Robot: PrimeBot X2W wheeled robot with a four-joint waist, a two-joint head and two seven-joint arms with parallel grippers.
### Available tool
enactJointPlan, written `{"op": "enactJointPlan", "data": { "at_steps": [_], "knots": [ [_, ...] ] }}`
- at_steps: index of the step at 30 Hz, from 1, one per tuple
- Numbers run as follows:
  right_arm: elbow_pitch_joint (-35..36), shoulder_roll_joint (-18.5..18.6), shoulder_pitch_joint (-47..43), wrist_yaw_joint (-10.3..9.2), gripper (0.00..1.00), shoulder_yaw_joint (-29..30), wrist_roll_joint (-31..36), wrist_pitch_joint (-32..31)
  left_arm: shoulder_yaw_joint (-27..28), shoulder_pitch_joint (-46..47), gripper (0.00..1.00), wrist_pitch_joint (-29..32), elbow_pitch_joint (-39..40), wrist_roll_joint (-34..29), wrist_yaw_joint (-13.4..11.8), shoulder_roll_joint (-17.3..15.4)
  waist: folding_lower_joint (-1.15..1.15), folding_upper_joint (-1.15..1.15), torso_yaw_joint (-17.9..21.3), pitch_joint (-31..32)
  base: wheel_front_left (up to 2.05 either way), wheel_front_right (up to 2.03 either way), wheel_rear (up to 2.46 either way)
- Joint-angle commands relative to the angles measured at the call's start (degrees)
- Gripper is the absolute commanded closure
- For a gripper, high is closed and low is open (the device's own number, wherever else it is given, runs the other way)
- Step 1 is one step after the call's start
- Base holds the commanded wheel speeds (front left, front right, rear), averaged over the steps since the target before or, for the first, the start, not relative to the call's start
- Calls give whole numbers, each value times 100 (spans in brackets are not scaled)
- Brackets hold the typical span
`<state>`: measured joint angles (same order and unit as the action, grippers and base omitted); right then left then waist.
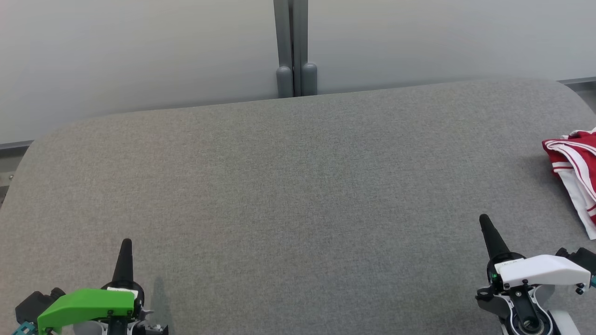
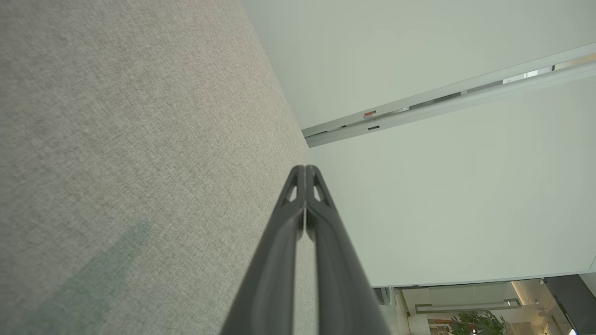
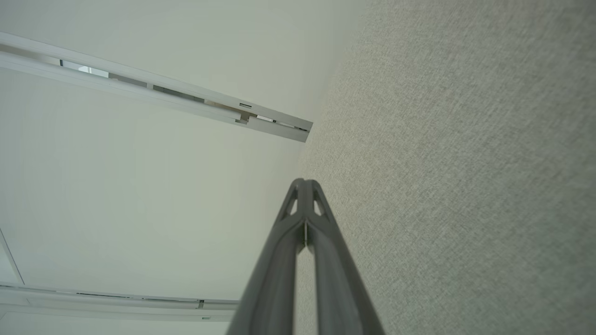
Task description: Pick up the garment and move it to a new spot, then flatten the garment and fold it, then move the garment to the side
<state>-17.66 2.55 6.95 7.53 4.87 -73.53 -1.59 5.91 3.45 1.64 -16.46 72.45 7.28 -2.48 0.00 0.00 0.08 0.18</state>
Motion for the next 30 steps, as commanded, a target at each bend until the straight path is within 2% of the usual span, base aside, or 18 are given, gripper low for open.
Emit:
{"op": "enactJointPlan", "data": {
  "at_steps": [1,30],
  "knots": [
    [80,33,-24,-5,100,24,-148,-46,30,155,100,34,74,157,25,-50,0,0,0,-1,0,0,0],
    [306,44,-80,-5,100,136,-1427,-390,63,264,100,375,204,1507,33,-57,0,0,-6,-25,0,0,0]
  ]
}}
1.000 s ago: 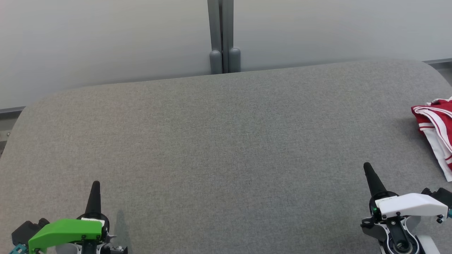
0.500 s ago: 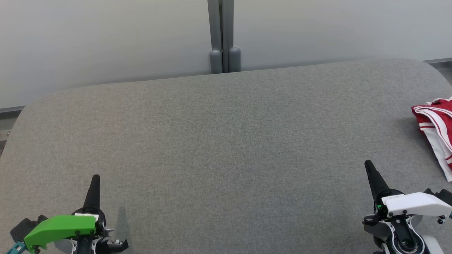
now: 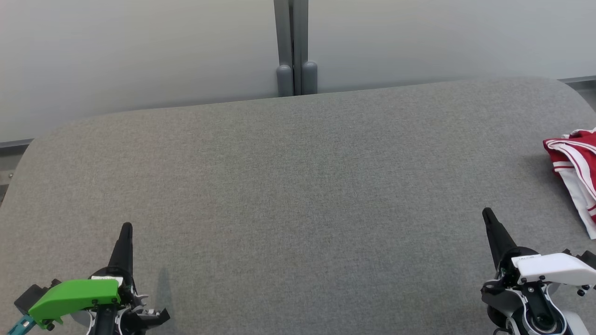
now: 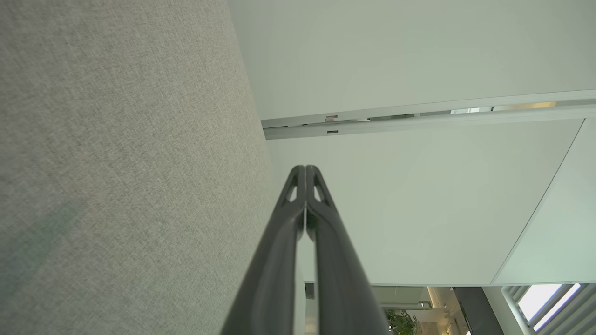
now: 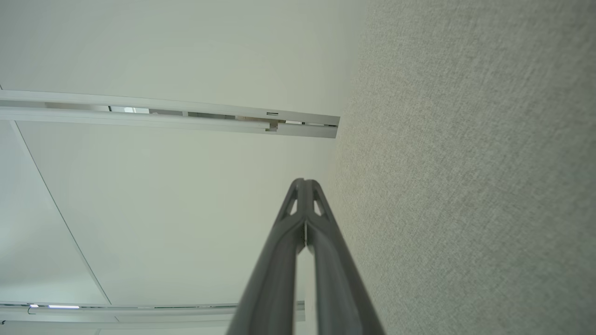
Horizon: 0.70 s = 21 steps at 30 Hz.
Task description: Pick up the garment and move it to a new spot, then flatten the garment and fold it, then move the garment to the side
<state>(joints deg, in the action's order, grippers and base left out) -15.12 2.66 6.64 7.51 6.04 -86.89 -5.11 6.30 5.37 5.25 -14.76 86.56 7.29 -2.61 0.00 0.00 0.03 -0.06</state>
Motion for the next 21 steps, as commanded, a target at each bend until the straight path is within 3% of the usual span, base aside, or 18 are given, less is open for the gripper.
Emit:
{"op": "enactJointPlan", "data": {
  "at_steps": [1,13,21],
  "knots": [
    [61,33,-52,-3,100,23,-134,-44,25,79,100,30,41,145,33,-43,0,0,0,-1,0,0,0],
    [135,37,-73,-4,100,62,-576,-159,35,127,100,151,86,612,36,-46,0,0,-3,-11,0,0,0],
    [130,36,-73,-4,100,60,-562,-163,34,120,100,151,79,594,35,-45,0,0,-3,-11,0,0,0]
  ]
}}
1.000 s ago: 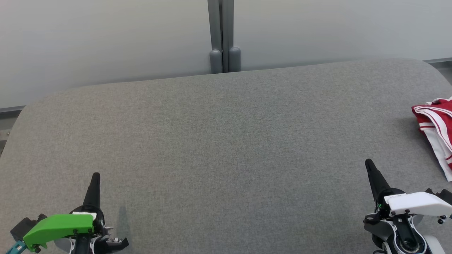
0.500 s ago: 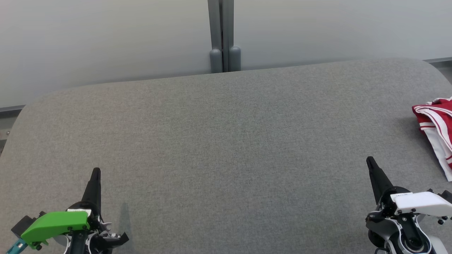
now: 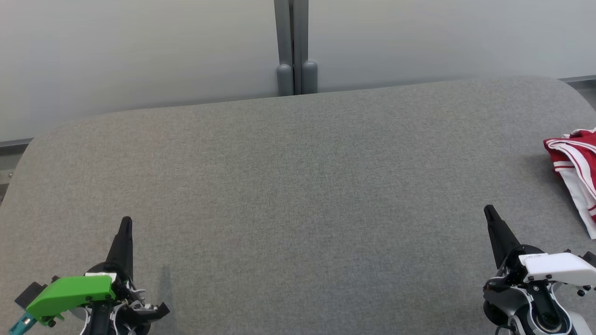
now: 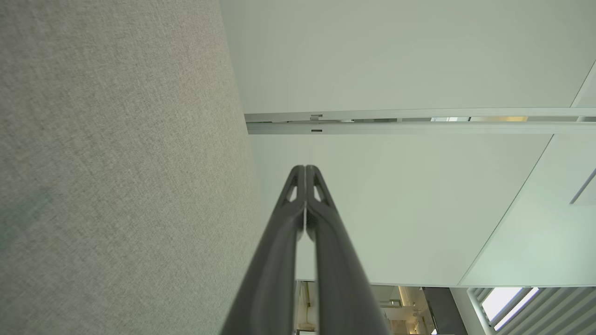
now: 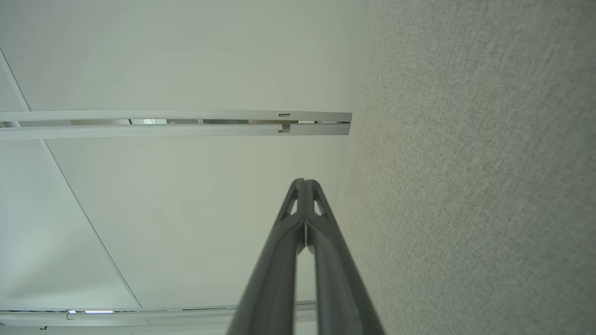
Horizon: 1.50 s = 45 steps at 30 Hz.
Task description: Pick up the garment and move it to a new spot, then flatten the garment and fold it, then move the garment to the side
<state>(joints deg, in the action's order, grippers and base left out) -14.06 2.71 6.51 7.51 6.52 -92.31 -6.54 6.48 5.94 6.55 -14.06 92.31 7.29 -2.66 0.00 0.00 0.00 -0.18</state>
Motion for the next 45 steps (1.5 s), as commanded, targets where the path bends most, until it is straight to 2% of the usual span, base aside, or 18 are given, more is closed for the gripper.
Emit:
{"op": "enactJointPlan", "data": {
  "at_steps": [1,45],
  "knots": [
    [24,32,-60,-4,100,12,-20,-20,16,63,100,20,8,18,36,-40,0,0,0,0,0,0,0],
    [23,32,-60,-3,100,11,-20,-19,14,62,100,19,9,19,36,-40,0,0,0,0,0,0,0]
  ]
}}
